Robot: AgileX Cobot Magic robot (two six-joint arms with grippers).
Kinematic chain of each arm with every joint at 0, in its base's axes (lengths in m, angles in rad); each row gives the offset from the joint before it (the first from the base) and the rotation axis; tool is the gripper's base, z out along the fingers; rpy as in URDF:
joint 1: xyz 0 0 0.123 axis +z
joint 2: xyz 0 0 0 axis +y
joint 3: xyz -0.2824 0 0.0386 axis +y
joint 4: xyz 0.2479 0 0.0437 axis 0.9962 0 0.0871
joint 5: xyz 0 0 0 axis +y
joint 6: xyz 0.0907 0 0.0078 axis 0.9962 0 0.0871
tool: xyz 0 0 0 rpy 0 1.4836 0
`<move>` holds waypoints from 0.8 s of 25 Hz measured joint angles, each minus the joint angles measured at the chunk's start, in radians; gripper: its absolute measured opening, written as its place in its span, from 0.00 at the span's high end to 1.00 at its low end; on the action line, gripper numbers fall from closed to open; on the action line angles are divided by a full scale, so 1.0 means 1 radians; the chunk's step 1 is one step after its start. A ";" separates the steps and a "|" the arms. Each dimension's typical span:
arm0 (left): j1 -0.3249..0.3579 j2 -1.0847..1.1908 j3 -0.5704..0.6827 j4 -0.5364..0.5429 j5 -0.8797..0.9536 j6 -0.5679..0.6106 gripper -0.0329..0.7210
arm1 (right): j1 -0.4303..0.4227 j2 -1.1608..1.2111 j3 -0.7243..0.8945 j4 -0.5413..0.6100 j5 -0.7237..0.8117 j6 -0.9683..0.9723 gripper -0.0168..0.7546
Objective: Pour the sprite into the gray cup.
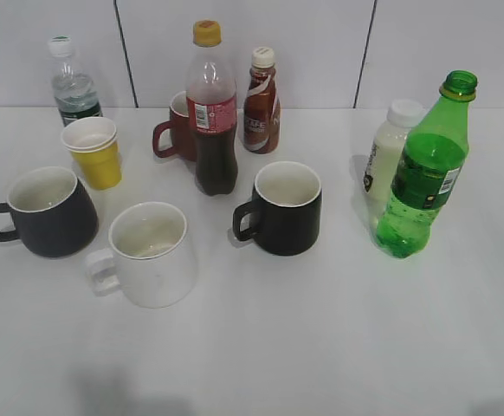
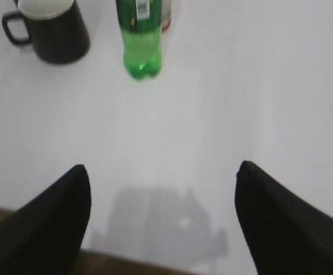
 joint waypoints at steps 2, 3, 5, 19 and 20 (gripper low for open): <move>-0.008 -0.017 0.003 -0.012 -0.029 0.027 0.21 | 0.000 -0.046 0.008 0.000 -0.030 -0.005 0.22; -0.014 -0.024 0.005 -0.018 -0.055 0.037 0.21 | 0.000 -0.054 0.017 -0.007 -0.056 -0.005 0.22; -0.018 -0.038 0.024 -0.020 -0.120 0.049 0.22 | 0.000 -0.058 0.037 -0.011 -0.105 -0.006 0.22; -0.035 -0.071 0.041 -0.020 -0.160 0.056 0.30 | -0.043 -0.058 0.044 -0.020 -0.130 0.000 0.22; -0.044 -0.076 0.041 -0.020 -0.160 0.056 0.30 | -0.074 -0.058 0.044 -0.020 -0.131 0.000 0.22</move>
